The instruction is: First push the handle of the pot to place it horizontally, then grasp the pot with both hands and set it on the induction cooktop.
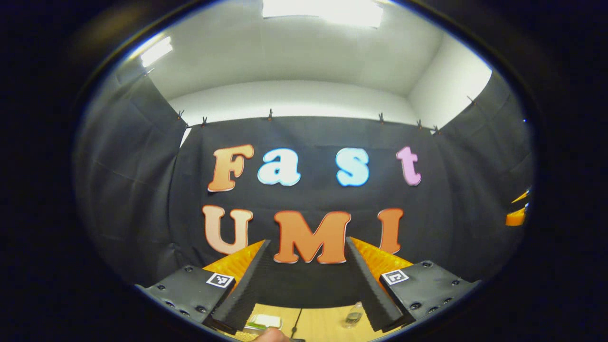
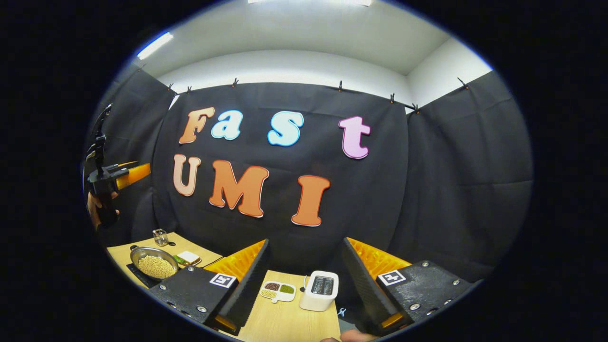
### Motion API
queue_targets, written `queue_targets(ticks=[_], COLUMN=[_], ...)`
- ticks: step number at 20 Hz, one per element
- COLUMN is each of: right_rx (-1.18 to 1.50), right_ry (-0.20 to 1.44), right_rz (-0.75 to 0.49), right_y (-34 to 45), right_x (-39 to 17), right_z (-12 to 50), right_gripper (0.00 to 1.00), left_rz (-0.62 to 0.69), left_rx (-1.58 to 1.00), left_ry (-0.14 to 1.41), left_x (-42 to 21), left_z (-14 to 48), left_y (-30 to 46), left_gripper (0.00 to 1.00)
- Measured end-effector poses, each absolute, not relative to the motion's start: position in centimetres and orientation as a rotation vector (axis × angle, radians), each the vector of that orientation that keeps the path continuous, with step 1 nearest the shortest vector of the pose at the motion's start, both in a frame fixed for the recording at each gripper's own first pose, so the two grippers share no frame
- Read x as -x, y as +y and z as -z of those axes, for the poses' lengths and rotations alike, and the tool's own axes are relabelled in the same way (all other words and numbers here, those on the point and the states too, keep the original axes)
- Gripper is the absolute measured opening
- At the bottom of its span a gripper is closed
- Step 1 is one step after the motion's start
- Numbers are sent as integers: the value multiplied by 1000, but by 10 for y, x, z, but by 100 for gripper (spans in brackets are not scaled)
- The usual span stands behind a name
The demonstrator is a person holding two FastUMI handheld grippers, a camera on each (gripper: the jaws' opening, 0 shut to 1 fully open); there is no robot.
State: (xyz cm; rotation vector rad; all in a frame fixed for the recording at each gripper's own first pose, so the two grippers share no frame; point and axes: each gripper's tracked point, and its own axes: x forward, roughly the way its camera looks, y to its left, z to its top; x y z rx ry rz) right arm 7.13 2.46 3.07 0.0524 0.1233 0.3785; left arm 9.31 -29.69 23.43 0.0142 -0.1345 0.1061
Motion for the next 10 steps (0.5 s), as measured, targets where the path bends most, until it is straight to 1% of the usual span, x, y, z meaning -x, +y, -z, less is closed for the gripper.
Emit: queue_targets(ticks=[1,2,3,4,5,6,7,8,9,10], right_rx=[-58,-63,-64,-60,-51,-46,-53,-66,-83,-93], right_ry=[109,87,61,32,14,6,0,-3,-6,-9], right_rz=[-377,-376,-374,-362,-346,-335,-338,-349,-364,-378], right_y=[20,14,10,3,-3,-7,-8,-7,-6,-6], right_x=[-70,-71,-70,-72,-74,-74,-72,-68,-65,-63], right_z=[-41,-53,-63,-71,-75,-76,-79,-83,-87,-90], right_gripper=[93,98,98,93,93,93,98,88,89,88], left_rz=[-96,-99,-101,-107,-115,-128,-142,-159,-181,-203], left_rx=[-3,2,4,5,7,8,9,10,10,7], left_ry=[-155,-173,-187,-204,-220,-234,-245,-258,-271,-291], left_x=[-87,-79,-75,-69,-58,-52,-47,-38,-28,-19], left_z=[-245,-256,-269,-279,-288,-297,-303,-309,-316,-324], left_y=[-303,-308,-310,-311,-311,-311,-307,-303,-301,-295], left_gripper=[95,92,100,100,100,97,97,93,93,97])
